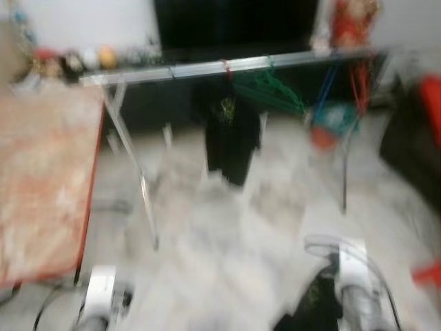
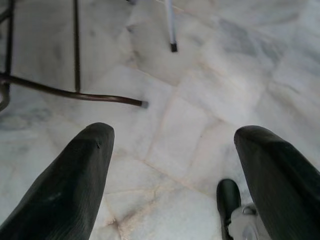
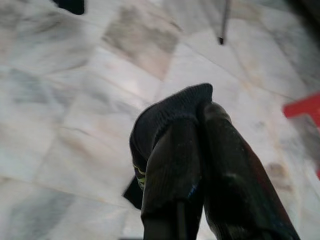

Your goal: Hang hanger

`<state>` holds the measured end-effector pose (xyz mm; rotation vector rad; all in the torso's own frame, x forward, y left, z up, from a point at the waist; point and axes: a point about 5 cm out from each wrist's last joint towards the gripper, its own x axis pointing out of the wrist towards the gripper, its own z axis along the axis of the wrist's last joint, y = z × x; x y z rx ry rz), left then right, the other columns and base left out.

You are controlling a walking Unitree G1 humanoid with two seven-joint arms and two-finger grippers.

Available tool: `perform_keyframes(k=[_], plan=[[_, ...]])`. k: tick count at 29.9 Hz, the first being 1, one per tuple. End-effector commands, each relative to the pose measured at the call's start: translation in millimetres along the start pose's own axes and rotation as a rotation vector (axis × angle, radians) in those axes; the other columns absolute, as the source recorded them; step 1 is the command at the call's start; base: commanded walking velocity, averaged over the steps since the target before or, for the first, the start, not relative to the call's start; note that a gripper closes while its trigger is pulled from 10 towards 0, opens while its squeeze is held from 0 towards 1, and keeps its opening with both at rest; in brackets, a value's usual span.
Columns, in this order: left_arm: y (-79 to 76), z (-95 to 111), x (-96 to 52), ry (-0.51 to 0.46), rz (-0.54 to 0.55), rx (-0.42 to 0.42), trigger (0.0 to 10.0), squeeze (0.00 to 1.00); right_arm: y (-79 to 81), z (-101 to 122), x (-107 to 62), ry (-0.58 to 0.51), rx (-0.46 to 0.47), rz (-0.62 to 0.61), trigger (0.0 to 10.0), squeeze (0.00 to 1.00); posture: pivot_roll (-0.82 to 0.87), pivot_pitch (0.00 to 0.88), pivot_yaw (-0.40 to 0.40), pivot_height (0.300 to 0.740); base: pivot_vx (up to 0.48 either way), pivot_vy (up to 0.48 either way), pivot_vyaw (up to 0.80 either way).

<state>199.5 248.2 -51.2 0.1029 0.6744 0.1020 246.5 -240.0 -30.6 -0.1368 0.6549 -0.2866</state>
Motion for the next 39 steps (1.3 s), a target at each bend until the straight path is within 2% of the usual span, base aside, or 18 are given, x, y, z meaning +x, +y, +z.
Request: perform_keyframes(k=[1,7,15,24,27,39], plan=[[-0.4,-2,-0.5,0.008,-0.009,-0.021,10.0,0.00,-4.5,5,1.2,-0.024,0.037,-0.010,10.0,0.00,-0.04,0.000,0.031,0.740,0.000,0.000,0.00],[-3.3,-4,0.5,0.023,-0.023,-0.025,10.0,0.00,-3.1,9,2.0,-0.039,0.092,-0.006,10.0,0.00,-0.04,0.000,0.032,0.740,0.000,0.000,0.00],[-7.2,-7,-0.1,0.034,-0.037,-0.028,10.0,0.00,-0.6,10,2.4,-0.042,0.089,0.002,10.0,0.00,-0.04,0.000,0.030,0.740,0.000,0.000,0.00],[-10.0,-6,0.2,0.019,-0.045,-0.023,10.0,0.00,-3.7,14,3.7,-0.045,0.102,-0.024,10.0,0.00,-0.04,0.000,0.026,0.740,0.318,0.000,0.00],[-10.9,-6,0.4,0.018,-0.048,-0.023,10.0,0.00,-3.9,14,3.9,-0.036,0.123,-0.028,10.0,0.00,-0.04,0.000,0.025,0.740,0.359,0.000,-0.69],[-11.3,-8,-0.2,0.027,-0.048,-0.027,10.0,0.00,-3.2,13,3.8,-0.033,0.111,-0.029,10.0,0.00,-0.04,0.000,0.021,0.740,0.360,0.000,-0.76]])
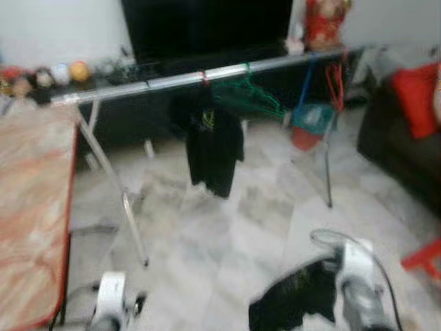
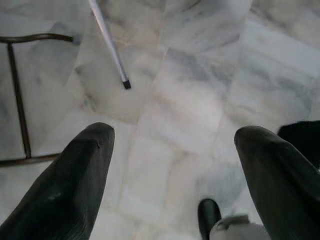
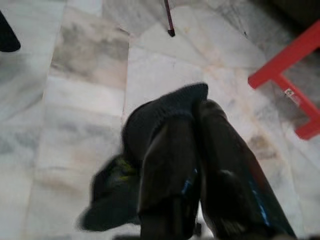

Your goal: Hang hanger

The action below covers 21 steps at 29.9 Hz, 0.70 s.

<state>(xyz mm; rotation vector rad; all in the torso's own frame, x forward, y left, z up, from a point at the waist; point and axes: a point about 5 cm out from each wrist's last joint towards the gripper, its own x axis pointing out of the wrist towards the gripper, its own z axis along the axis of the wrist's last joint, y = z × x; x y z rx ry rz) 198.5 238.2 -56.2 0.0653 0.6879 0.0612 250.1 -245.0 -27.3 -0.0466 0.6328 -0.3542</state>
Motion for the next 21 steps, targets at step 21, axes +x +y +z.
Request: perform_keyframes(k=[21], plan=[[7.7,-24,-7.7,0.112,0.031,-0.013,10.0,0.00,7.3,14,1.2,-0.080,-0.051,0.035,10.0,0.00,-0.04,0.000,0.022,0.740,0.361,0.000,0.09]])
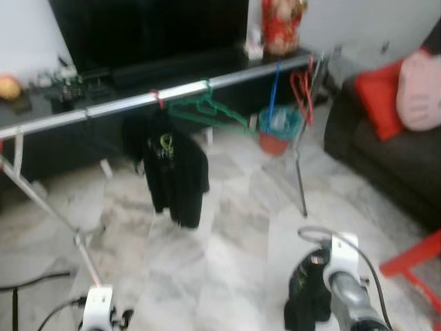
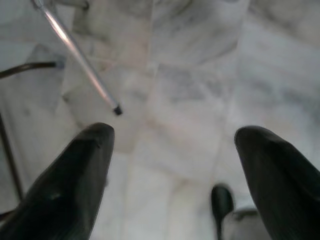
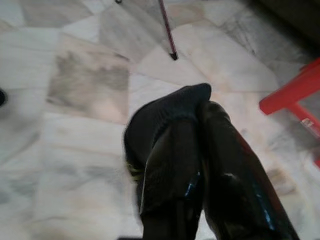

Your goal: Hang hanger

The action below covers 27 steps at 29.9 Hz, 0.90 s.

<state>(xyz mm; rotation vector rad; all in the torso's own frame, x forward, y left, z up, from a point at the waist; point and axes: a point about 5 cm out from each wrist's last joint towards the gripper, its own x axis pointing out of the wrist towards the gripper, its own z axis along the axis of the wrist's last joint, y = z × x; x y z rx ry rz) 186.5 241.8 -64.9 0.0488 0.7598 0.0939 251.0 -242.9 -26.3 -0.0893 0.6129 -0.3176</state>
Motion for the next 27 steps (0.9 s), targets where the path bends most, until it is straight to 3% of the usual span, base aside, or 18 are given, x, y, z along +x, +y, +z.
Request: perform_keyframes(k=[1,27], plan=[[4.8,-10.2,-3.7,0.041,0.010,0.010,10.0,0.00,4.4,12.4,2.3,-0.050,-0.002,0.012,10.0,0.00,-0.04,0.000,0.022,0.740,0.360,0.000,0.80],[7.7,-11.0,-4.1,0.043,0.048,-0.007,10.0,0.00,5.3,10.7,2.2,-0.037,0.030,0.021,10.0,0.00,-0.04,0.000,0.012,0.740,0.361,0.000,0.03]])
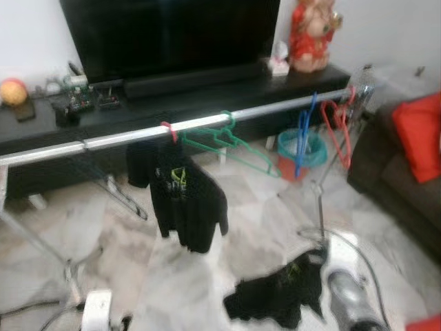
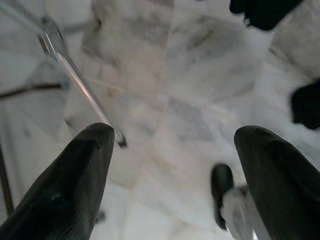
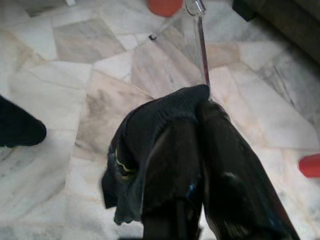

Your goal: Hang hanger

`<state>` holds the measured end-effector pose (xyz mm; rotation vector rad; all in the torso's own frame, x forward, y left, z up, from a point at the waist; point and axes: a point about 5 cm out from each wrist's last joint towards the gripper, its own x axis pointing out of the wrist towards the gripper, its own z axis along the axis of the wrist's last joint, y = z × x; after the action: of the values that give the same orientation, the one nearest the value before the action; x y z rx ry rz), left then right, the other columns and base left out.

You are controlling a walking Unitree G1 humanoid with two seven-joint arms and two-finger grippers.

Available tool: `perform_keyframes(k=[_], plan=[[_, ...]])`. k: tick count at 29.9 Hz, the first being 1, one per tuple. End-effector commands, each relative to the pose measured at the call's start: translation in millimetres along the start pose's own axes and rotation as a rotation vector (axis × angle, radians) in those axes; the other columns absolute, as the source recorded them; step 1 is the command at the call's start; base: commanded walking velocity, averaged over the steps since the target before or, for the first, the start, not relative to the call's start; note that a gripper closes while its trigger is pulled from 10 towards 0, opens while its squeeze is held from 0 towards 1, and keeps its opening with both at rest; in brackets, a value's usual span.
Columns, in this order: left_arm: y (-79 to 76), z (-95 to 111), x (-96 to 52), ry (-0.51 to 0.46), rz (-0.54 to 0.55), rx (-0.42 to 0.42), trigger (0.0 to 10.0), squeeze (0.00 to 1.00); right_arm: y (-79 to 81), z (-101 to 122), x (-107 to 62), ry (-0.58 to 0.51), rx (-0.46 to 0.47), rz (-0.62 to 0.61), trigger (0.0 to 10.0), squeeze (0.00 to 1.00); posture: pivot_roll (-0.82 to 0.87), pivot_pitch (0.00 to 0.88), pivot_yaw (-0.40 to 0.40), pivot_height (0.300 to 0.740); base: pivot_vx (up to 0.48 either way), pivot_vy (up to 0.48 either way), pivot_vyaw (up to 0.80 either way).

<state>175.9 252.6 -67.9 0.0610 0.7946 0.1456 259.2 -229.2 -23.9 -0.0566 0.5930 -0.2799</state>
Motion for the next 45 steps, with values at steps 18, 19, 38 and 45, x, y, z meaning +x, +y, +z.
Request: perform_keyframes(k=[18,19,38,45], plan=[[3.4,19,4.2,-0.080,0.050,-0.047,10.0,0.00,-1.9,1,0.0,-0.007,0.006,0.002,10.0,0.00,-0.03,0.000,0.019,0.740,0.206,0.000,0.00],[3.0,19,4.3,-0.081,0.050,-0.047,10.0,0.00,-1.5,1,0.0,-0.009,0.006,0.004,10.0,0.00,-0.03,0.000,0.019,0.740,0.000,0.000,0.00],[-13.8,41,7.1,-0.204,0.030,-0.027,10.0,0.00,-1.6,1,-0.1,-0.010,-0.026,0.011,10.0,0.00,-0.04,0.000,0.013,0.740,0.000,0.000,0.66],[-17.9,45,6.7,-0.226,0.027,-0.018,10.0,0.00,-2.6,0,-0.1,-0.009,-0.007,0.005,10.0,0.00,-0.04,0.000,0.014,0.740,0.000,0.000,0.25]])
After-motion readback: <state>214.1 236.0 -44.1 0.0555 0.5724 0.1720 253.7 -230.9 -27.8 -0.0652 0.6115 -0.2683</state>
